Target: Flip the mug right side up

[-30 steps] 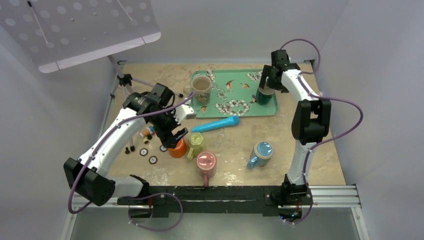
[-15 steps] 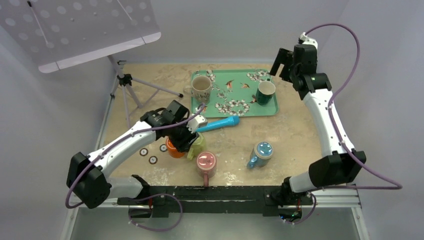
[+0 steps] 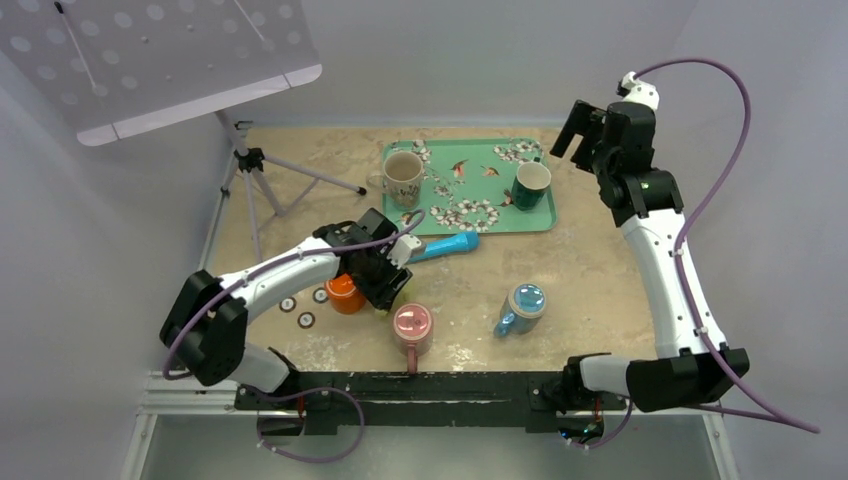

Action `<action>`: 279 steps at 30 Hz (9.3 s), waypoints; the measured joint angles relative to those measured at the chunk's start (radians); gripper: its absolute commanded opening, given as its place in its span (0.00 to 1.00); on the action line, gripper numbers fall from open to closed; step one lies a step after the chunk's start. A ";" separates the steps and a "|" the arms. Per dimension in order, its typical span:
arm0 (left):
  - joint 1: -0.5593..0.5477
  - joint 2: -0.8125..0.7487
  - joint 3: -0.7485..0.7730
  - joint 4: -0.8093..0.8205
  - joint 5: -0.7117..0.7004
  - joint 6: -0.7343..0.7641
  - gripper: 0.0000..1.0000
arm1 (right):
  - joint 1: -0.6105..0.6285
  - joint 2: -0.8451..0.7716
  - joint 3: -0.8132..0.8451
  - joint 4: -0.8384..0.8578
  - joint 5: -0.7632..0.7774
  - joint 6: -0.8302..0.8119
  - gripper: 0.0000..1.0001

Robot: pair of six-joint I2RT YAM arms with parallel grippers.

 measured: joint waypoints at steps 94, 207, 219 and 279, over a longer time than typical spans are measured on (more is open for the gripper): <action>0.210 0.107 0.896 -0.120 0.543 -0.431 1.00 | 0.294 0.013 -0.327 1.060 -0.974 0.663 0.00; -0.216 0.209 0.817 -0.282 0.198 0.826 0.00 | 0.087 -0.075 -0.077 -0.084 -0.558 -0.142 0.86; 0.046 0.248 0.971 -0.269 0.504 0.018 0.00 | 0.129 -0.280 -0.346 0.055 -1.049 -0.172 0.96; 0.232 -0.145 0.798 -0.407 -0.248 0.188 1.00 | 0.448 1.073 0.849 -0.478 -0.171 -0.156 0.00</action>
